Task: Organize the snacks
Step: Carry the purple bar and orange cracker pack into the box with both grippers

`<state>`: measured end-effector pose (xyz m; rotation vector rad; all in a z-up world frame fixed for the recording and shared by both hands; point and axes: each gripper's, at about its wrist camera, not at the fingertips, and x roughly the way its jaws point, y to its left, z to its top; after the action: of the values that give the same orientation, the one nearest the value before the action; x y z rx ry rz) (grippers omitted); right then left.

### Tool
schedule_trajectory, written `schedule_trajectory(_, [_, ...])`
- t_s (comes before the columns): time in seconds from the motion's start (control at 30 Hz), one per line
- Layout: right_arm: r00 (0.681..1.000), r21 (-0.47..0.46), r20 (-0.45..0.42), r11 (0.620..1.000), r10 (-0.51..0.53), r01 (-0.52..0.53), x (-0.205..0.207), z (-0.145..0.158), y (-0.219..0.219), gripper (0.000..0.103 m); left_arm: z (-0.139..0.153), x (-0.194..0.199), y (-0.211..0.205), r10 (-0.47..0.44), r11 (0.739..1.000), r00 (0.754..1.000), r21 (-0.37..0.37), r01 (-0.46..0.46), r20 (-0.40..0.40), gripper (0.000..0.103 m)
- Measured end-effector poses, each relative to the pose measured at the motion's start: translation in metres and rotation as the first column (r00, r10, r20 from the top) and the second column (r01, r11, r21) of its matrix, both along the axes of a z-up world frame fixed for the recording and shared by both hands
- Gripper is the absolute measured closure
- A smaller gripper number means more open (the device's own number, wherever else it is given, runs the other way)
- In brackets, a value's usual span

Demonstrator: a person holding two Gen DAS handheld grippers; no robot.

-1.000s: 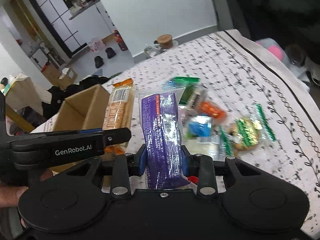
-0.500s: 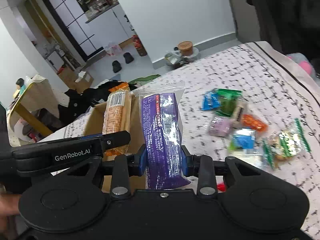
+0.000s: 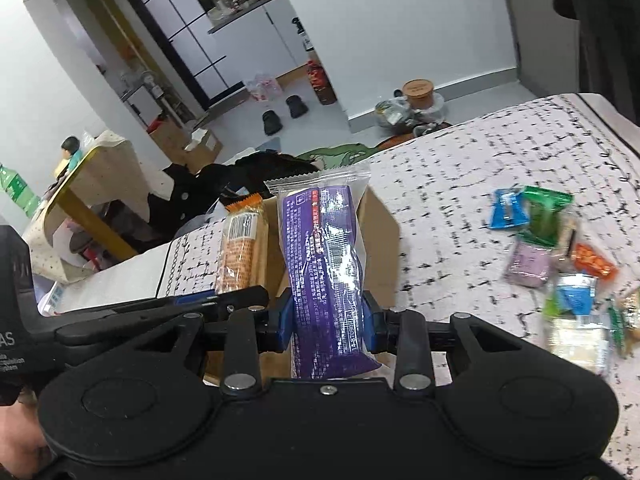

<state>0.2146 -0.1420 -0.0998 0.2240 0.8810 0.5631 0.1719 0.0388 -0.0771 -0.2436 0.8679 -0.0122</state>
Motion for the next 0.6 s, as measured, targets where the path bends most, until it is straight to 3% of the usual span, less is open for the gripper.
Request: schedule_trajectory(0.6, [0.997,0.045,-0.076,0.999,0.002,0.001,0.003,-0.018,0.042,0.070,-0.034,-0.025,0.044,0.098,0.994,0.993,-0.033,-0.100,-0.065,0.070])
